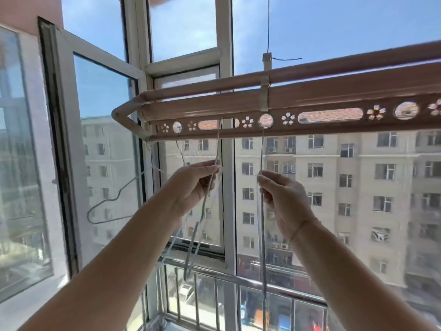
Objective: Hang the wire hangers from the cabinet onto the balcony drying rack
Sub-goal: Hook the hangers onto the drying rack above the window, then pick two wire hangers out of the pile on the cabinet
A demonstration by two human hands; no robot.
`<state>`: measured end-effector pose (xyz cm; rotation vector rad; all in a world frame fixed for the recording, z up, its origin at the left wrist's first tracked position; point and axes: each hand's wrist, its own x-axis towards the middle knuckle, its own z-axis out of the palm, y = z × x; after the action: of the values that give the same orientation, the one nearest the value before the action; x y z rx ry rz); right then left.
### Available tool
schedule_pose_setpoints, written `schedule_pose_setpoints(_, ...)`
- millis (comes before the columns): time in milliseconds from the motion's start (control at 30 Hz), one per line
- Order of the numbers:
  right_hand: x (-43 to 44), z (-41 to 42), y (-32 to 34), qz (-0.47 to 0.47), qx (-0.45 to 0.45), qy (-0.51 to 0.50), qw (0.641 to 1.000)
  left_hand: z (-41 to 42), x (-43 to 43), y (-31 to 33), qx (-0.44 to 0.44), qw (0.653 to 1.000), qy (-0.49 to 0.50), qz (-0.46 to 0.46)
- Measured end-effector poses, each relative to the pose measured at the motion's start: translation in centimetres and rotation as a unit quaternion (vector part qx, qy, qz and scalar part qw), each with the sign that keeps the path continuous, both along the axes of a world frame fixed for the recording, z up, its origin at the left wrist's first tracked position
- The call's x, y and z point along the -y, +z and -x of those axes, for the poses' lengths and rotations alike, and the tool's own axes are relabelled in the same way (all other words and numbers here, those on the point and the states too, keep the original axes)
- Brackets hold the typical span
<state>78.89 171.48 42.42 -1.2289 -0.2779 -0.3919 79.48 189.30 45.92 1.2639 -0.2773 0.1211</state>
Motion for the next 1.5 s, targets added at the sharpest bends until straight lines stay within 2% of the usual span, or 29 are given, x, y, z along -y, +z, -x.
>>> schedule_pose_setpoints(300,0.4,0.3,-0.3,-0.01,0.005,-0.029,1.0,-2.2,-0.1,-2.1,-0.041,0.996,-0.043,0.068)
schedule_pose_setpoints(467,0.4,0.5,-0.8,-0.012,0.008,-0.034,0.999,-2.3,-0.7,-3.2,-0.052,0.996,-0.039,0.066)
schedule_pose_setpoints(700,0.8,1.0,-4.4,-0.006,-0.029,-0.063,0.998,-1.4,-2.3,-8.7,-0.075,0.997,-0.025,0.005)
schedule_pose_setpoints(967,2.4,2.6,-12.4,0.069,-0.086,-0.088,0.99,-0.1,-2.0,-16.5,-0.14,0.989,-0.034,-0.038)
schedule_pose_setpoints(1133,5.8,4.5,-16.6,0.108,-0.109,-0.117,0.981,0.7,2.3,-21.9,-0.156,0.974,-0.095,-0.135)
schedule_pose_setpoints(1267,10.4,6.8,-18.5,0.136,-0.118,-0.155,0.971,2.6,8.1,-24.4,-0.121,0.957,-0.174,-0.2)
schedule_pose_setpoints(1500,22.2,14.6,-21.5,0.157,-0.145,-0.248,0.945,6.3,21.8,-25.7,-0.045,0.918,-0.305,-0.25)
